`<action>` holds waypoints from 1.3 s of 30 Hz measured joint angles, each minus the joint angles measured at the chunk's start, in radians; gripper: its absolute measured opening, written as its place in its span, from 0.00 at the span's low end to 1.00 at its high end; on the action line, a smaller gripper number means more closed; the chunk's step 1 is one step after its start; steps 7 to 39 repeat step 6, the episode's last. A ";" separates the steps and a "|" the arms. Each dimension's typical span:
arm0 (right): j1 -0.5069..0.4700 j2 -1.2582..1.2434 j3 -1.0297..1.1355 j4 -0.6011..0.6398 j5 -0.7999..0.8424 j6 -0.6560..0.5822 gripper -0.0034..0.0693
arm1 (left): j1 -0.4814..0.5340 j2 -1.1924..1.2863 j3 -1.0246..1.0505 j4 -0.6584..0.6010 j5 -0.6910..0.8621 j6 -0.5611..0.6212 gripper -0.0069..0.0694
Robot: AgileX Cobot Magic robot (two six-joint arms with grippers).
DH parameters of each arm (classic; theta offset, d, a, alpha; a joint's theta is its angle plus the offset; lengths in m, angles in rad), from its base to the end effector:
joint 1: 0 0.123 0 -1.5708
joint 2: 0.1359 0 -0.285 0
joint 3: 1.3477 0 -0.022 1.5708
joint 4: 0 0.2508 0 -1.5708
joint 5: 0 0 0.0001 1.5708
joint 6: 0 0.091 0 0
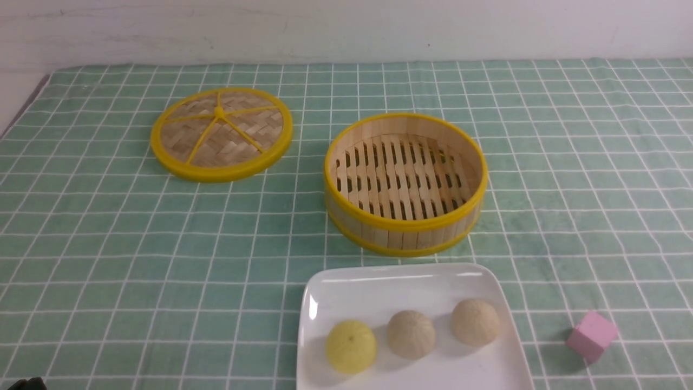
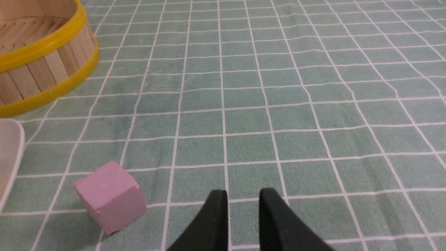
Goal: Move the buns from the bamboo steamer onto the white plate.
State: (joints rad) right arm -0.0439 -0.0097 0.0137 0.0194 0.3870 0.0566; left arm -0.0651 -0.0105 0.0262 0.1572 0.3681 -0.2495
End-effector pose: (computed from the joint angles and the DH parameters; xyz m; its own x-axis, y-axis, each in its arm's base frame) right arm 0.0522 -0.0016 0.1743 -0.2952 0.0875 -0.9514 0.0591 0.9956 0.0733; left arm 0.0530 0.0017 0.1722 -0.2873 -0.0838 -0.9542 -0.0184 0.9965 -0.0820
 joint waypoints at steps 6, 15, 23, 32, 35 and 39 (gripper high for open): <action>0.000 0.000 0.000 0.000 0.000 0.000 0.29 | 0.000 0.000 0.000 0.000 0.000 0.000 0.22; 0.000 0.000 0.000 0.000 0.000 0.000 0.29 | 0.000 0.000 0.000 0.000 0.000 0.000 0.22; 0.000 0.000 0.000 0.000 0.000 0.000 0.29 | 0.000 0.000 0.000 0.000 0.000 0.000 0.22; 0.000 0.000 0.000 0.000 0.000 0.000 0.29 | 0.000 0.000 0.000 0.000 0.000 0.000 0.22; 0.000 0.000 0.000 0.000 0.000 0.000 0.29 | 0.000 0.000 0.000 0.000 0.000 0.000 0.22; 0.000 0.000 0.000 0.000 0.000 0.000 0.29 | 0.000 0.000 0.000 0.000 0.000 0.000 0.22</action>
